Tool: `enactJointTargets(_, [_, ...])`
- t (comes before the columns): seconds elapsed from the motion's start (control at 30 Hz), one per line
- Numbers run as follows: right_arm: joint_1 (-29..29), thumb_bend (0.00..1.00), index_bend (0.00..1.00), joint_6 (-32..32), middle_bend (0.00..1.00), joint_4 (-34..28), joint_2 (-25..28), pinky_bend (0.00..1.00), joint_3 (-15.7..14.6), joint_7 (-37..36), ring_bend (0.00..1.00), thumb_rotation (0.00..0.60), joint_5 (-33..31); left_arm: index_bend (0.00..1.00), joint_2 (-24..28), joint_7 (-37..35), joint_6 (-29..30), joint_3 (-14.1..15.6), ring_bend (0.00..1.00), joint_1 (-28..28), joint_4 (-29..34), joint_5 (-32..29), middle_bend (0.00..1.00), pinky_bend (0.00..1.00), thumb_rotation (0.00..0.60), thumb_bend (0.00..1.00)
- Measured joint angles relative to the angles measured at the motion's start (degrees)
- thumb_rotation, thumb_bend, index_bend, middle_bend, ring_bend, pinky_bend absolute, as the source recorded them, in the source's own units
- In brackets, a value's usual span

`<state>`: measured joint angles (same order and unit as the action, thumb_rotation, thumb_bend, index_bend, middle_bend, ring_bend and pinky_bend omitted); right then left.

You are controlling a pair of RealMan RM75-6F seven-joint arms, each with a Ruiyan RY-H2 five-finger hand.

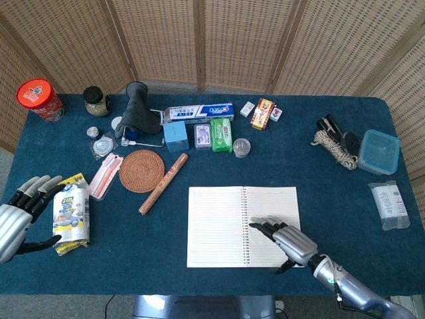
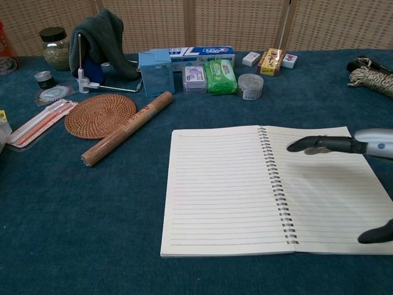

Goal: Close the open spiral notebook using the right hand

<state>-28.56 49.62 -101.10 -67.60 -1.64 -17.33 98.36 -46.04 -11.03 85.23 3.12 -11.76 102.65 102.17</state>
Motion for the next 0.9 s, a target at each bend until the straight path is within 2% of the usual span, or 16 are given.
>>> enactJointTargets(0.3, [-5.3, 0.0, 0.01, -7.3, 0.06, 0.0, -3.7, 0.0, 1.4, 2.4, 0.0, 0.596, -4.0, 0.0, 0.0, 0.2, 0.0, 0.0, 0.0, 0.2, 0.4, -0.2, 0.0, 0.05, 0.6, 0.0])
enactJointTargets(0.5, [-7.2, 0.0, 0.04, -11.5, 0.09, 0.8, -4.2, 0.0, 1.7, 2.9, 0.0, 0.551, -9.0, 0.0, 0.0, 0.1, -0.2, -0.1, 0.0, 0.2, 0.4, -0.3, 0.0, 0.05, 0.6, 0.0])
enactJointTargets(0.7, [-8.1, 0.0, 0.04, -12.7, 0.09, 1.9, -4.0, 0.0, 1.8, 4.1, 0.0, 0.545, -12.6, 0.0, 0.0, 0.3, -0.2, -0.2, 0.0, 0.1, 0.6, 0.0, 0.0, 0.05, 0.6, 0.0])
enactJointTargets(0.9, [-7.6, 0.0, 0.06, -12.2, 0.09, 1.6, -2.6, 0.0, 0.2, 4.5, 0.0, 0.527, -13.3, 0.0, 0.2, 0.6, -0.2, -0.1, 0.0, 0.3, 1.2, 0.1, 0.0, 0.06, 0.6, 0.0])
